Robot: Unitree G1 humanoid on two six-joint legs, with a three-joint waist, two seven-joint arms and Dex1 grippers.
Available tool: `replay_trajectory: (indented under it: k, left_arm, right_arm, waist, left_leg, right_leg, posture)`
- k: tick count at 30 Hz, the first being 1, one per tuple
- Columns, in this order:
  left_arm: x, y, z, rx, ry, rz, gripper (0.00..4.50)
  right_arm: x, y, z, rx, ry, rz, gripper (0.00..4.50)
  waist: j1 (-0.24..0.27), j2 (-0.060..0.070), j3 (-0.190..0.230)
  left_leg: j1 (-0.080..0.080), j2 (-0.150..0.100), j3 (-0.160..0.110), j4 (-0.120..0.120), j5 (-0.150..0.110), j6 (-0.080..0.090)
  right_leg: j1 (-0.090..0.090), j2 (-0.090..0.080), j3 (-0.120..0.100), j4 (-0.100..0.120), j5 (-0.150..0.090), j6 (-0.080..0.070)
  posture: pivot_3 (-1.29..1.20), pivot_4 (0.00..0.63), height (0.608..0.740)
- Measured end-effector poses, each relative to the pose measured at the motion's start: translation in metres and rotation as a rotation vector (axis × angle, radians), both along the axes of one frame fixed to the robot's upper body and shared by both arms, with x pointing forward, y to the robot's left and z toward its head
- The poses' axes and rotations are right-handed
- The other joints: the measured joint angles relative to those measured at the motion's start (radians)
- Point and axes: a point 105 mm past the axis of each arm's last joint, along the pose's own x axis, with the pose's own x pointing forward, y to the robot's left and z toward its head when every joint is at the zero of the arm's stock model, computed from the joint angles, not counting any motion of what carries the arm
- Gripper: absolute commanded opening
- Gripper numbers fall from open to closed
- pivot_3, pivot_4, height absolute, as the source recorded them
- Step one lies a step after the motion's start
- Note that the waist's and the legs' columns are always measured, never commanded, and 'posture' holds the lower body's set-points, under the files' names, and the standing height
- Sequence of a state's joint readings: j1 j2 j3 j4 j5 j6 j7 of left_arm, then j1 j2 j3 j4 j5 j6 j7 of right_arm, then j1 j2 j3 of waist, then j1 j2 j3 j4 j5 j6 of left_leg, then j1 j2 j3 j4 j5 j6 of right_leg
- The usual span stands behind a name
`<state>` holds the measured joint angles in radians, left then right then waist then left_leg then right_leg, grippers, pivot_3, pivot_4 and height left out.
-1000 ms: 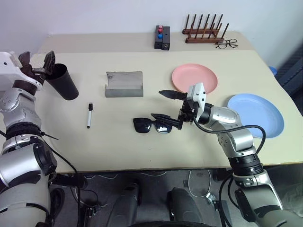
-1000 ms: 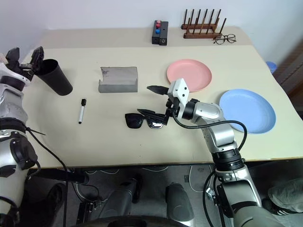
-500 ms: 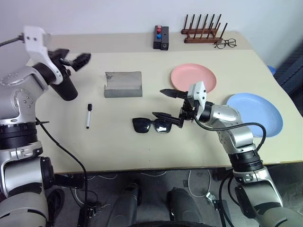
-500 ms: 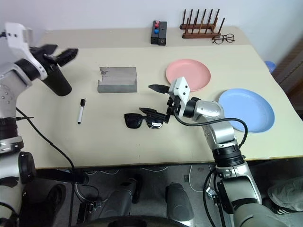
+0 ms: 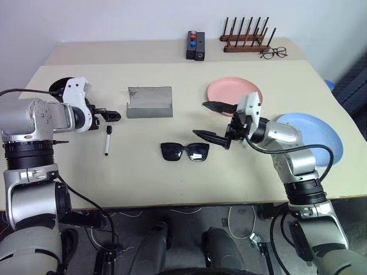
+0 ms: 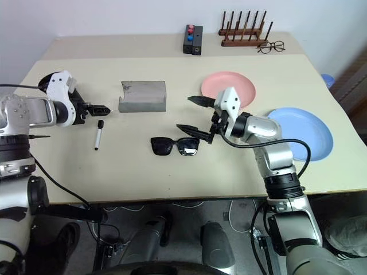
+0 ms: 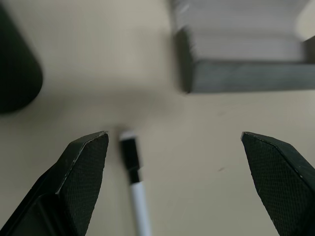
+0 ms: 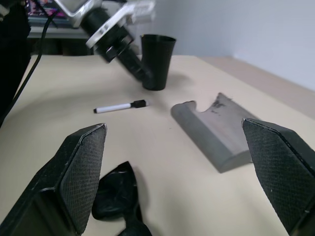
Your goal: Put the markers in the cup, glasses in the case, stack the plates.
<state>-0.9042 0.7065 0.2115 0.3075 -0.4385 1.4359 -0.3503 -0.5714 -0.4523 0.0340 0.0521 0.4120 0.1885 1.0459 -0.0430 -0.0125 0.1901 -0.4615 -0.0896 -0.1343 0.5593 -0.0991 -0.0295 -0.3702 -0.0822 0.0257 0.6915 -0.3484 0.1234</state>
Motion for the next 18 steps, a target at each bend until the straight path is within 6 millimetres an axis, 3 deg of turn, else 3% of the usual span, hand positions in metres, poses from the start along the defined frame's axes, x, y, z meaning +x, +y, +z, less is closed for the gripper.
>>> replay_trajectory:
  k: [8, 15, 18]
  left_arm:
    - [0.018, 0.006, 0.005, -0.012, 0.066, 0.022, 4.44]
    - [0.020, 0.010, -0.032, 0.034, 0.172, 0.006, 4.44]
    - [0.026, 0.009, -0.032, 0.049, 0.158, -0.017, 4.44]
  right_arm:
    - [-0.001, 0.007, -0.001, 0.022, 0.011, 0.015, 4.50]
    - [-0.001, 0.007, -0.004, 0.028, 0.016, 0.006, 4.50]
    - [-0.002, 0.007, -0.005, 0.028, 0.019, 0.003, 4.50]
  waist:
    - [0.004, 0.000, 0.000]
    - [0.000, 0.000, 0.000]
    - [0.001, 0.000, 0.000]
  left_leg:
    - [0.000, -0.001, 0.000, 0.000, 0.000, 0.000]
    - [-0.001, 0.000, 0.000, 0.000, 0.000, 0.000]
    - [-0.001, 0.000, 0.000, 0.000, 0.000, 0.000]
  right_leg:
    - [0.001, -0.001, 0.000, 0.000, 0.000, 0.000]
    - [0.000, 0.000, 0.000, 0.000, 0.000, 0.000]
    - [0.000, 0.000, 0.000, 0.000, 0.000, 0.000]
  posture:
    - [0.00, 0.150, 0.740]
    - [0.00, 0.150, 0.740]
    - [0.00, 0.150, 0.740]
